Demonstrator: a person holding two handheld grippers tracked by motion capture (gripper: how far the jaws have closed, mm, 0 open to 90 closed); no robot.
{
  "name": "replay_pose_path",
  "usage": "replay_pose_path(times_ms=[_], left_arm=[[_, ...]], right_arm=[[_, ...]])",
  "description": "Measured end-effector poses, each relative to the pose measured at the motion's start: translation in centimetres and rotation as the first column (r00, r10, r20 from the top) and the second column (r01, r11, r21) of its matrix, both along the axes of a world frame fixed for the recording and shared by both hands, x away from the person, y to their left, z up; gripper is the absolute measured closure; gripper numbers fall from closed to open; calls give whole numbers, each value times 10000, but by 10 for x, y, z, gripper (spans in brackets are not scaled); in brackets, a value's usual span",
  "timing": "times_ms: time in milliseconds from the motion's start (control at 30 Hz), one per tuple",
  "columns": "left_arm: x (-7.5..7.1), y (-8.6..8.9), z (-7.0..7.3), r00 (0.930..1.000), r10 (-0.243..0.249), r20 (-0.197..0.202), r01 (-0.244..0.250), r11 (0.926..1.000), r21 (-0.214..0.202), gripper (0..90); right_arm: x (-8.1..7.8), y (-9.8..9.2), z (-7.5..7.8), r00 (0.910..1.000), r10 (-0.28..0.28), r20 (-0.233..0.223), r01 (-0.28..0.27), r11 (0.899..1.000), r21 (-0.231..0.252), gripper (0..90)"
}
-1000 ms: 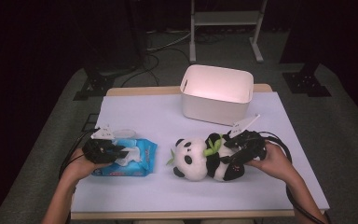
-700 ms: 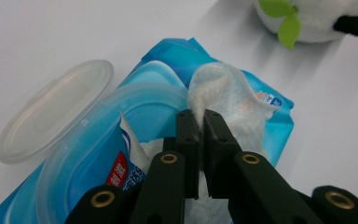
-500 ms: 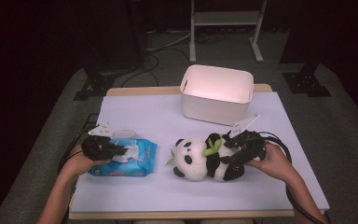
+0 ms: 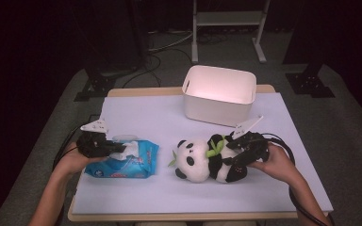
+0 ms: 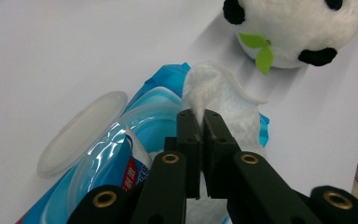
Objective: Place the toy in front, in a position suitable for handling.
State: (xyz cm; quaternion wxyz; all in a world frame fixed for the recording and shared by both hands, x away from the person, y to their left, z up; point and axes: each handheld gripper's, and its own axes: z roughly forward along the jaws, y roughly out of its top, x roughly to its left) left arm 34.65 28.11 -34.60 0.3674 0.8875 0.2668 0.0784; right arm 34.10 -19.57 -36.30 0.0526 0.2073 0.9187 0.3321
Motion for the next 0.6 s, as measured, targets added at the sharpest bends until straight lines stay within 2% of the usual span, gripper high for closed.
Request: replay_pose_path(times_ms=[300, 400, 467, 600], left_arm=[[1, 0, 8, 10000, -75, 62, 75, 10000, 44, 870], [0, 4, 12, 10000, -1, 48, 2, 9998, -205, 870], [0, 4, 13, 10000, 2, 98, -1, 9999, -172, 870], [-2, 6, 21, 9998, -26, 182, 34, 9990, -437, 870]], right_arm=[[-1, 0, 0, 10000, -50, -18, 50, 10000, 12, 360], [-1, 0, 0, 10000, -39, -9, 39, 10000, 29, 360], [-1, 0, 0, 10000, -47, -12, 47, 10000, 35, 360], [-1, 0, 0, 10000, -37, -11, 37, 10000, 51, 360]])
